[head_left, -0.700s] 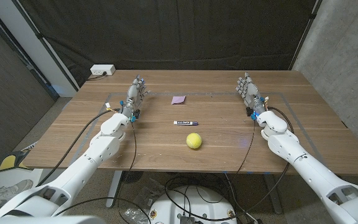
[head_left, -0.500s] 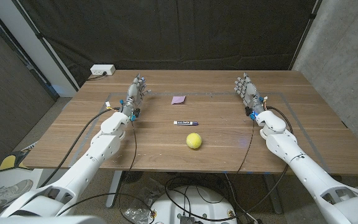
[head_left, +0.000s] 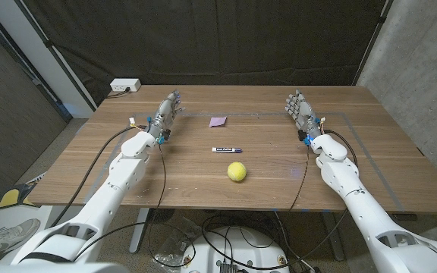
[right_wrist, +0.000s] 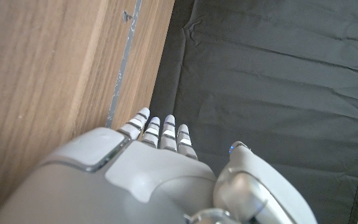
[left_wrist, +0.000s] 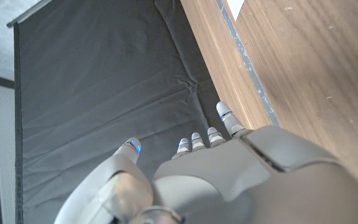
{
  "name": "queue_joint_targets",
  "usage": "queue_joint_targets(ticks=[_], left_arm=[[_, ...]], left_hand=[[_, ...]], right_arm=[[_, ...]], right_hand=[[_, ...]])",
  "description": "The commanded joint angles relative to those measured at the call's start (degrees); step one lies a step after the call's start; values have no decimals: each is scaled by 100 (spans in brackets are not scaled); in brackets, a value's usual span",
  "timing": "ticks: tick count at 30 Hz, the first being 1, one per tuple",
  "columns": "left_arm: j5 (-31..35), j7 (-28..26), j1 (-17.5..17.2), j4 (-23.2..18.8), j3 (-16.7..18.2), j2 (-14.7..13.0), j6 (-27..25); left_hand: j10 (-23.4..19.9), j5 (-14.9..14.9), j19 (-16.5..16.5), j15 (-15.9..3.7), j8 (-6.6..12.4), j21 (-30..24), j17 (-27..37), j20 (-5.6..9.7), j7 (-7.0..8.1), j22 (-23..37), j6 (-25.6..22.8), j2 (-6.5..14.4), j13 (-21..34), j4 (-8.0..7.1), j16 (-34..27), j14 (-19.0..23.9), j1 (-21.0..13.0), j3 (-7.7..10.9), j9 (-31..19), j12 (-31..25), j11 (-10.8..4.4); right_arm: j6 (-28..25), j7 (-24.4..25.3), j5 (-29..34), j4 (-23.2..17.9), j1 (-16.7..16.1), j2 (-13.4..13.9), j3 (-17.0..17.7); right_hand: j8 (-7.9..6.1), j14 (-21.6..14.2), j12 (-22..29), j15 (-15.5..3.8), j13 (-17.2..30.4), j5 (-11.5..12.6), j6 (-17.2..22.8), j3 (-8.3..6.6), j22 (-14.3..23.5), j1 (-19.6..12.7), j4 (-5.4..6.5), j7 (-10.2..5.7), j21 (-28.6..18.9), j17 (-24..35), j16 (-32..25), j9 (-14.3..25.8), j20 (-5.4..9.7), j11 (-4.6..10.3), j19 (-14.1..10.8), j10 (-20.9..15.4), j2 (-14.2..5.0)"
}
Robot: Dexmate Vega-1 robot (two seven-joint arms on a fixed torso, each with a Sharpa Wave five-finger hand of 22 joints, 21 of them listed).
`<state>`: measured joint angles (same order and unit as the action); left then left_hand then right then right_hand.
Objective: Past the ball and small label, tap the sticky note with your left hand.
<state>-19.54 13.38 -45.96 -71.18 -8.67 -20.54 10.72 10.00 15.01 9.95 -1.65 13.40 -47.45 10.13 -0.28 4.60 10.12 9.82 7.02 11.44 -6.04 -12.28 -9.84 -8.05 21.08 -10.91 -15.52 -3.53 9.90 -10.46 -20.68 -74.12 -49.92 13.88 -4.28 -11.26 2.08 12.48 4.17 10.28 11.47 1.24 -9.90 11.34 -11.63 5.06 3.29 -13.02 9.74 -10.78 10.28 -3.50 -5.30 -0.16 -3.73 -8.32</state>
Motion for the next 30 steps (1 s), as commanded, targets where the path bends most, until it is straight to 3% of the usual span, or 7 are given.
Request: queue_joint_targets(ticks=[1, 3, 5, 7, 19, 30], left_arm=[[884, 448, 266, -118, 80, -113, -344], [1055, 500, 292, -193, 36, -194, -408], [1273, 478, 295, -307, -13, -278, -457], [1462, 436, 291, -410, -44, -337, -487], [2324, 555, 406, -685, -334, -644, -375], [2993, 894, 625, -919, -658, -941, -473]], left_hand=[[-29, -127, 806, 183, 59, 85, 35, -152, 46, -1, 40, 121, -8, 73, -42, -22, -234, 124, -16, -26, 6], [-147, -191, 729, 243, 58, 103, 45, -328, 31, 2, -34, 114, -8, 85, -42, 55, -303, 169, -16, -39, 149], [-190, -223, 685, 291, 76, 111, 51, -386, -1, 3, -130, 106, -8, 90, -54, 124, -336, 189, -14, -38, 211], [-201, -238, 677, 302, 84, 123, 53, -404, -20, 4, -179, 102, -8, 97, -49, 132, -358, 202, -12, -31, 152], [-400, -298, 519, 297, 103, 131, 58, -506, -10, 8, -366, 112, -10, 130, -61, 260, -473, 282, -8, -55, 153], [-248, -335, 517, 253, 46, 180, 61, -513, 11, 10, -325, 138, -10, 167, -28, 253, -584, 367, -8, 49, 83]], right_arm=[[-173, -312, 459, -95, -86, -400, 484], [-181, -322, 509, -120, -106, -430, 529], [-192, -342, 532, -126, -120, -465, 576], [-227, -359, 536, -133, -125, -504, 622], [-176, -524, 648, -37, -79, -608, 743], [-176, -530, 677, -117, -171, -660, 854]], right_hand=[[12, -5, 0, 49, 29, -24, -9, -61, 15, -96, 5, 36, -15, 10, 29, 12, -44, 2, -10, 42, -11], [10, -3, 0, 74, 29, -27, -2, -76, 14, -116, -9, 39, -15, 10, 31, 12, -47, -11, -12, 38, -19], [8, -6, 4, 82, 29, -28, 4, -86, 14, -129, -18, 43, -14, 10, 31, 12, -53, -15, -13, 25, -24], [8, -9, 5, 92, 29, -30, 7, -101, 13, -148, -31, 43, -13, 10, 31, 12, -55, -16, -13, 17, -30], [-26, -28, -2, 124, 28, -46, 115, -199, 8, -285, -127, 24, -6, 10, 33, 12, -76, -27, -13, 6, -58], [-45, -26, -7, 136, 28, -51, 202, -273, 6, -389, -206, -66, -1, 10, 40, 13, -80, -42, -13, 0, -65]])
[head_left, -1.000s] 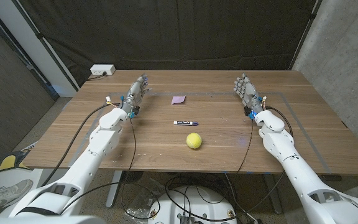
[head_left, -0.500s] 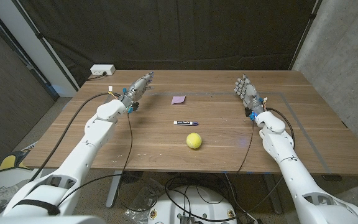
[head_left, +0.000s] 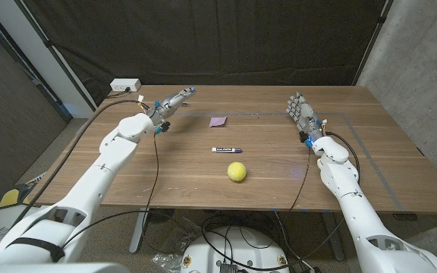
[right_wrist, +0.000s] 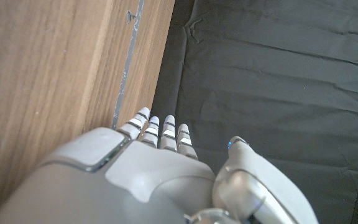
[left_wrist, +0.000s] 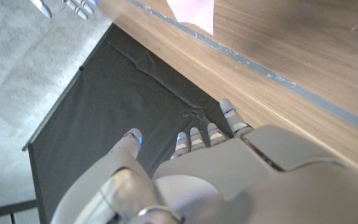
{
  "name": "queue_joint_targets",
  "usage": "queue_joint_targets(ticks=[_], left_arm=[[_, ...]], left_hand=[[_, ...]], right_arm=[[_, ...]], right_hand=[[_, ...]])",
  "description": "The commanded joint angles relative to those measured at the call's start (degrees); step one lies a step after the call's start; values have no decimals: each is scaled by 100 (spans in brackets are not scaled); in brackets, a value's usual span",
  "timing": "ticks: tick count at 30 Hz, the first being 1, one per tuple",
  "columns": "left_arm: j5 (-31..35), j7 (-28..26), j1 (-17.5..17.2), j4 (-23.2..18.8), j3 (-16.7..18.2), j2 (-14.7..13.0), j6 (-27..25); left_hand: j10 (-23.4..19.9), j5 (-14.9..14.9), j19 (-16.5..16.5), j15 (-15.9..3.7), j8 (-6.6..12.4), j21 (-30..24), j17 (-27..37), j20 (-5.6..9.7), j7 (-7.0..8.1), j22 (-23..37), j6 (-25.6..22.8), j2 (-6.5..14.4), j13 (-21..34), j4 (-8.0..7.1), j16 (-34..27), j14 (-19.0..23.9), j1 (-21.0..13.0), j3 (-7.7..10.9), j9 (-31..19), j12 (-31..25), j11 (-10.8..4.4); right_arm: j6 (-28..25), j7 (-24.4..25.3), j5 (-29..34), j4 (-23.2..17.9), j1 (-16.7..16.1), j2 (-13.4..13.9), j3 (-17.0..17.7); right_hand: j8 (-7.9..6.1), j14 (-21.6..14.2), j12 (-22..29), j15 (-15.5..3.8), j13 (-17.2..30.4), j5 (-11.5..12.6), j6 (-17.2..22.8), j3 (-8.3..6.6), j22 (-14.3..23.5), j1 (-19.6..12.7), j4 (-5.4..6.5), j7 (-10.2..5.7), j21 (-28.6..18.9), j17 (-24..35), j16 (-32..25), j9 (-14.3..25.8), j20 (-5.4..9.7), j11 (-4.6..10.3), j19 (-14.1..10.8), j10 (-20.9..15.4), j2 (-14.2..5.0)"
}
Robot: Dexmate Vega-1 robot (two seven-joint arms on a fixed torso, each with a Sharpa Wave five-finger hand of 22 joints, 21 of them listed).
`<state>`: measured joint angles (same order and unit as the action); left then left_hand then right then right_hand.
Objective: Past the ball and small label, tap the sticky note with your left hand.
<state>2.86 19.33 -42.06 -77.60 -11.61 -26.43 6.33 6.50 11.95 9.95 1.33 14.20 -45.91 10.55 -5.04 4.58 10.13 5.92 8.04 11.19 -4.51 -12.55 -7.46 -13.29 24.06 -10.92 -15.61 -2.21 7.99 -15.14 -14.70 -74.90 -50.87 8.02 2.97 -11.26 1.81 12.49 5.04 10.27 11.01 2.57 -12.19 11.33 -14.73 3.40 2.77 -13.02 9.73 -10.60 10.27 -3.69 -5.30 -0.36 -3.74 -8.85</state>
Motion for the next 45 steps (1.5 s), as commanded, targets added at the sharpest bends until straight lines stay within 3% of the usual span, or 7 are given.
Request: queue_joint_targets(ticks=[1, 7, 21, 32, 36, 42, 45], left_arm=[[837, 317, 251, -314, -399, -386, -54], [1376, 514, 366, -599, -656, -596, -295], [2201, 621, 450, -1028, -955, -783, -637], [2865, 790, 718, -1074, -1304, -834, -857], [3145, 850, 841, -1059, -1465, -835, -915], [3503, 1010, 1056, -989, -1717, -816, -923], [3602, 1028, 1116, -955, -1781, -795, -878]], left_hand=[[117, -32, 517, -42, -39, 29, 20, -36, 14, 9, 68, 36, 16, 15, 3, 11, -66, 73, -7, 67, -72], [42, -55, 522, -75, -14, 69, 22, -35, 25, 11, -64, 21, 17, 47, 56, -76, -139, 118, -9, 66, -74], [-357, -87, 482, -114, 91, 151, 29, 2, 57, 15, -536, -47, 14, 114, 51, -4, -276, 187, -7, -7, -136], [-726, -97, 405, -158, 163, 195, 29, -3, 69, 18, -907, -150, 8, 161, 6, 198, -330, 182, 0, -74, -252], [-863, -93, 386, -176, 175, 219, 26, -8, 5, 18, -1019, -203, 4, 183, 3, 237, -345, 170, 4, -86, -336], [-984, -92, 431, -192, 162, 272, 30, -10, -17, 21, -1096, -309, -1, 184, 9, 248, -309, 109, 12, -79, -413], [-1204, -57, 452, -193, 183, 340, 47, -29, -75, 36, -1367, -562, -4, 45, -2, 275, -12, -145, 14, -72, -386]], right_arm=[[-12, -50, 67, -63, -91, -84, 145], [2, -62, 60, -108, -146, -94, 186], [3, -94, 42, -145, -205, -112, 222], [30, -87, 31, -175, -256, -128, 239], [24, -82, 25, -182, -270, -130, 245], [36, -80, 11, -169, -279, -136, 259], [45, -79, 4, -162, -284, -138, 267]], right_hand=[[-45, 0, -9, 46, 29, -6, 70, -47, 8, -83, -43, -11, -1, 12, 21, 14, -64, -41, 7, 4, -12], [-46, 1, -10, 50, 29, -8, 91, -71, 8, -116, -69, 4, 0, 12, 23, 15, -68, -48, 5, 0, -12], [-35, 4, -14, 60, 29, -13, 103, -110, 9, -171, -116, 12, 1, 12, 26, 16, -68, -45, 3, -3, -4], [-26, 8, -15, 70, 29, -19, 113, -135, 11, -206, -151, 18, 3, 12, 29, 16, -72, -50, 4, -10, 8], [-23, 4, -16, 65, 29, -21, 117, -142, 11, -216, -162, 20, 3, 12, 28, 17, -72, -50, 4, -12, 13], [-16, 4, -13, 75, 29, -25, 116, -150, 12, -228, -176, 21, 5, 13, 28, 17, -72, -52, 8, -22, 21], [-15, 6, -14, 73, 30, -28, 120, -152, 13, -230, -183, 24, 4, 14, 28, 17, -68, -54, 7, -22, 27]])
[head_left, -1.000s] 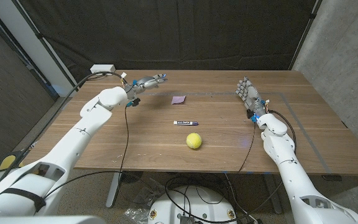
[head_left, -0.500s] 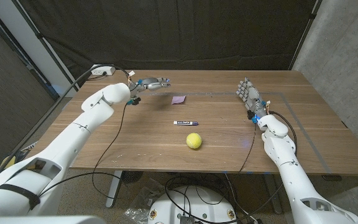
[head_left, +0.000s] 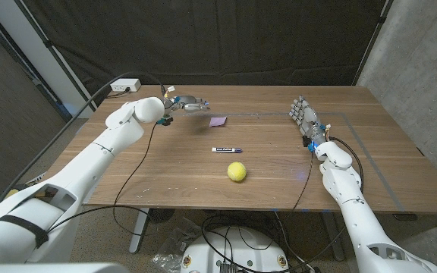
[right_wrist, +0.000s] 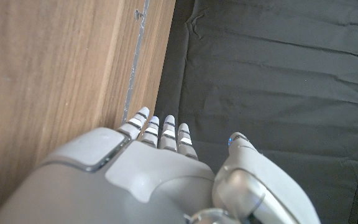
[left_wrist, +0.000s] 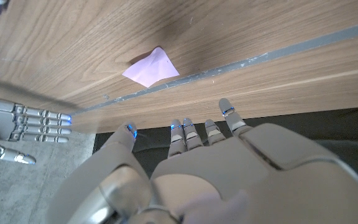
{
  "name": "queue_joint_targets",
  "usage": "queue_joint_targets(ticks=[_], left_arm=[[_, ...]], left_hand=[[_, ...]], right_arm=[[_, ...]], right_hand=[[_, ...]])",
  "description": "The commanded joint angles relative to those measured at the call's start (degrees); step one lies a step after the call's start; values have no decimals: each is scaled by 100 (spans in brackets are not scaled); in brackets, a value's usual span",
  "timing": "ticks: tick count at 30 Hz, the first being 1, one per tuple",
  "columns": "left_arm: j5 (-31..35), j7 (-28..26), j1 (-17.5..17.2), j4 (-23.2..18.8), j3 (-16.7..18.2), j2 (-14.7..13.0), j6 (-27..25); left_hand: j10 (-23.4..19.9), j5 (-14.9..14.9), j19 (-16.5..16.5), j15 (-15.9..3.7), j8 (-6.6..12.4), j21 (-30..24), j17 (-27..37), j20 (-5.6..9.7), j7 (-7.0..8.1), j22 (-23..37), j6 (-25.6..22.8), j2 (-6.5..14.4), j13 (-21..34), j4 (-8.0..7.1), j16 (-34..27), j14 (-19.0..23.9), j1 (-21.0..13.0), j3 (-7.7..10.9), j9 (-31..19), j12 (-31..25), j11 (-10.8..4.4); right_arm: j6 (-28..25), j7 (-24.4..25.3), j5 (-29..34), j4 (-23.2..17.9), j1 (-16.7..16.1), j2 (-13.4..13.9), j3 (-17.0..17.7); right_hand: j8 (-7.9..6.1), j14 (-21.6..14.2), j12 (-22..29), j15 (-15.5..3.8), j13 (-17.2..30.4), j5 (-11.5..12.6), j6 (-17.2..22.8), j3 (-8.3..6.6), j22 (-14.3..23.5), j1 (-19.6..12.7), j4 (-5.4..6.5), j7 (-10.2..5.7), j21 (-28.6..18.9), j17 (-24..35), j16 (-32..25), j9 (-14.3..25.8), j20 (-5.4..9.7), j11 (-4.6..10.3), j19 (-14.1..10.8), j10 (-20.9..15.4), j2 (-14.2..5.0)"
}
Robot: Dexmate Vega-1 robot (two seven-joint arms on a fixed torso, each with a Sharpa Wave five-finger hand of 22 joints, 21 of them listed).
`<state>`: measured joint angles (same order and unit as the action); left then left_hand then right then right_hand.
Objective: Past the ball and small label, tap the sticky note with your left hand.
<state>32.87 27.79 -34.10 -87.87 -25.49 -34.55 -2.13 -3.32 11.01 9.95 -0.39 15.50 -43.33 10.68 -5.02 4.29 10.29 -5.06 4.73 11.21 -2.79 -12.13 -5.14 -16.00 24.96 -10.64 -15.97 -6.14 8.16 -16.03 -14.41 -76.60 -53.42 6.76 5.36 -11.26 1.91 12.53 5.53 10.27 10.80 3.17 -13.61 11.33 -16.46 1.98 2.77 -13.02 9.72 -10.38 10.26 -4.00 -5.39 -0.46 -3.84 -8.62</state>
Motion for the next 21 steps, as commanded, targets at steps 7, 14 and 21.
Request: queue_joint_targets(ticks=[7, 14, 21], left_arm=[[903, 264, 461, 120, -558, 79, -83], [1222, 366, 626, 217, -762, 137, -92], [1476, 364, 762, 335, -912, 203, -72]], left_hand=[[-641, 124, 448, -91, 143, 164, 27, -23, -67, 23, -812, -360, -11, -238, -100, 243, 470, -413, -3, -77, -71], [-923, 186, 420, -186, 228, 224, 14, -21, -135, 24, -1293, -401, -17, -290, -105, 333, 561, -498, 6, -77, -55], [-1234, 233, 424, -249, 277, 286, 10, -15, -113, 28, -1675, -466, -20, -370, -127, 445, 709, -617, 14, -93, -66]], right_arm=[[79, -13, -62, 84, -21, -27, 55], [118, -32, -87, 161, 8, -36, 74], [151, -40, -106, 258, 48, -52, 95]], right_hand=[[-10, -5, -16, 21, 31, -17, 66, -2, 16, -39, -36, 26, 7, 22, 1, 19, -37, -46, 24, -26, 18], [-4, -2, -12, 19, 31, -27, 66, 10, 18, -3, -17, 27, 8, 32, -4, 20, -36, -56, 28, -40, 23], [-1, 0, -15, 28, 31, -36, 73, 18, 20, 27, -2, 38, 8, 38, -8, 21, -38, -47, 30, -41, 23]])
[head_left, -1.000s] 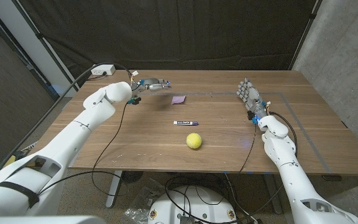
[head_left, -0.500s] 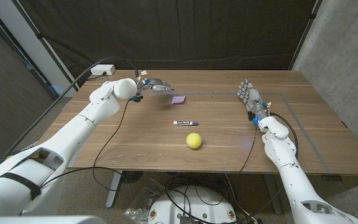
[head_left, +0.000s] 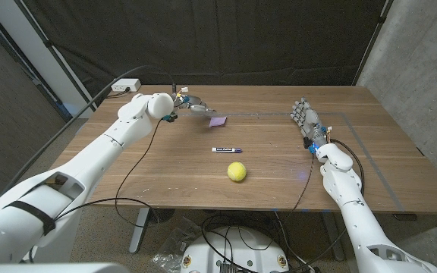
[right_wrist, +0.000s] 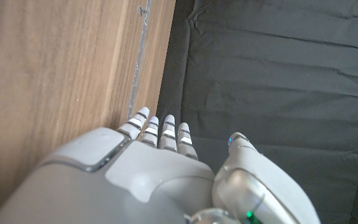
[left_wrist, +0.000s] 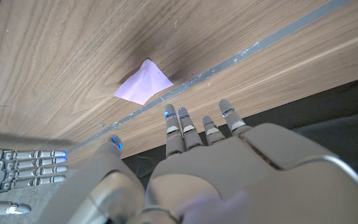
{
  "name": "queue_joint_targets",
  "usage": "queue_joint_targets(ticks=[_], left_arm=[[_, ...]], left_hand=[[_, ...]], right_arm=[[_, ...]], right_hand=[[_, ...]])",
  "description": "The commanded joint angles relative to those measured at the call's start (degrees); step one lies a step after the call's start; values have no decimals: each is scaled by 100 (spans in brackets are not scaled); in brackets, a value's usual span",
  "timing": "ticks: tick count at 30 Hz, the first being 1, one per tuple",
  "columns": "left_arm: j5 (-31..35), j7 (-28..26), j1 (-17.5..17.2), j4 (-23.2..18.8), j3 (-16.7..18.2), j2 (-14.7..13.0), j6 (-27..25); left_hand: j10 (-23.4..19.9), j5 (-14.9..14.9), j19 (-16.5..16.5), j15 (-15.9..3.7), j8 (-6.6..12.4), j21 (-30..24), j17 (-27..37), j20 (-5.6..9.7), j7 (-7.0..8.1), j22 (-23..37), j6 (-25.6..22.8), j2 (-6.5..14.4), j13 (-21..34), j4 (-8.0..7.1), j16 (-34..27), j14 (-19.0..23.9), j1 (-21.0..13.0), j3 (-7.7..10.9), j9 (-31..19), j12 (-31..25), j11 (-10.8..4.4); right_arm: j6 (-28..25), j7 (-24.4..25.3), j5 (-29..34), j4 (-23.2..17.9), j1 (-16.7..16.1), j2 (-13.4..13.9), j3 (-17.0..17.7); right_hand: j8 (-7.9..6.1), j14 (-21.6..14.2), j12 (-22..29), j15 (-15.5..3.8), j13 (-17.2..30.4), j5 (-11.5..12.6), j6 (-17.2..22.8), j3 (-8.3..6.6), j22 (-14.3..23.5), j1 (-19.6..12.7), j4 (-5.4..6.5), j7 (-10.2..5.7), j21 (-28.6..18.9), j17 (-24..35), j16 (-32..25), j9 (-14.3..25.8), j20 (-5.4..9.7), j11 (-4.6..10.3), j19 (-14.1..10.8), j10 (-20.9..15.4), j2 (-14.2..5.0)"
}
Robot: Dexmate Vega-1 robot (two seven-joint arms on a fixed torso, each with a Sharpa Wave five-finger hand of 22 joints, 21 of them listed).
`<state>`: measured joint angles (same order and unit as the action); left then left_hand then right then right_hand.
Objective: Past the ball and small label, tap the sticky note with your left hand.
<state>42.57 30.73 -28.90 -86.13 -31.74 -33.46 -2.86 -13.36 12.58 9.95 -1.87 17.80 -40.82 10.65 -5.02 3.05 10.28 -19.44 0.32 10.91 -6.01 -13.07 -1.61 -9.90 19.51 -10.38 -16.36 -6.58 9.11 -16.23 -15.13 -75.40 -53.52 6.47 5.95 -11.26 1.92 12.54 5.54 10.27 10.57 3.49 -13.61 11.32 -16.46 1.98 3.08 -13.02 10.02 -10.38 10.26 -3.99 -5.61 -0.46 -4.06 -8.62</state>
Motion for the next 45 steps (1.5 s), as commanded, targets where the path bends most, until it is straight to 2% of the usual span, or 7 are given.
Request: queue_joint_targets(ticks=[1, 5, 8, 12, 19, 32, 45], left_arm=[[537, 75, 258, 173, -305, 103, 5], [692, 74, 336, 228, -404, 132, 45], [782, 57, 386, 275, -462, 156, 86], [884, 47, 437, 331, -524, 193, 109], [1069, 30, 490, 438, -637, 277, 65], [1236, -49, 534, 671, -800, 390, 33], [1375, -45, 588, 831, -978, 441, 73]], left_hand=[[-237, 80, 421, -110, 56, 40, 12, -11, -3, 29, -285, -31, 9, -58, -38, 110, 117, -85, -12, -45, -26], [-462, 118, 414, -157, 77, 79, 9, -13, -12, 32, -518, -67, 7, -118, -50, 180, 233, -172, -8, -56, -25], [-573, 157, 416, -174, 118, 119, 3, 5, -61, 29, -766, -74, 5, -140, -60, 256, 282, -216, -8, -33, -133], [-594, 171, 411, -184, 122, 131, 2, 17, -64, 29, -829, -76, 4, -145, -61, 280, 296, -230, -7, -17, -121], [-436, 218, 471, -207, -50, 202, 0, 36, 9, 28, -584, -69, 0, -164, -16, 236, 341, -272, -2, 125, -168], [-277, 261, 560, -187, -206, 285, 4, 42, 21, 32, -394, -47, -2, -199, 50, 146, 414, -323, -1, 260, -203], [-202, 289, 596, -169, -281, 326, 9, 35, 25, 43, -347, -28, -2, -235, 78, 113, 489, -369, -1, 333, -220]], right_arm=[[67, -22, -37, 152, 64, -26, 39], [98, -19, -45, 191, 81, -37, 52], [115, -18, -48, 213, 89, -44, 58], [124, -14, -52, 228, 90, -50, 66], [141, 5, -59, 238, 74, -63, 82], [190, -8, -72, 281, 66, -73, 98], [237, 0, -91, 284, 44, -79, 113]], right_hand=[[-1, 0, -15, 28, 31, -14, 44, 18, 21, 29, -2, 14, 9, 8, -8, 21, -38, -25, 32, -21, 24], [0, 1, -10, 30, 31, -16, 48, 18, 21, 35, 0, 14, 8, 8, -8, 21, -40, -27, 32, -36, 23], [1, -2, -11, 31, 31, -19, 51, 19, 22, 42, 2, 17, 10, 9, -10, 22, -43, -26, 36, -36, 24], [3, -5, -15, 31, 31, -22, 53, 21, 23, 51, 5, 17, 10, 9, -12, 22, -42, -31, 38, -30, 25], [5, -4, -13, 36, 32, -26, 58, 23, 24, 62, 7, 21, 10, 9, -12, 22, -41, -34, 38, -39, 28], [10, 0, -10, 34, 32, -33, 64, 30, 26, 90, 17, 27, 12, 11, -12, 23, -15, -41, 45, -57, 33], [14, -5, -6, 42, 32, -40, 68, 47, 28, 137, 38, 41, 14, 16, -17, 23, 19, -46, 55, -78, 46]])
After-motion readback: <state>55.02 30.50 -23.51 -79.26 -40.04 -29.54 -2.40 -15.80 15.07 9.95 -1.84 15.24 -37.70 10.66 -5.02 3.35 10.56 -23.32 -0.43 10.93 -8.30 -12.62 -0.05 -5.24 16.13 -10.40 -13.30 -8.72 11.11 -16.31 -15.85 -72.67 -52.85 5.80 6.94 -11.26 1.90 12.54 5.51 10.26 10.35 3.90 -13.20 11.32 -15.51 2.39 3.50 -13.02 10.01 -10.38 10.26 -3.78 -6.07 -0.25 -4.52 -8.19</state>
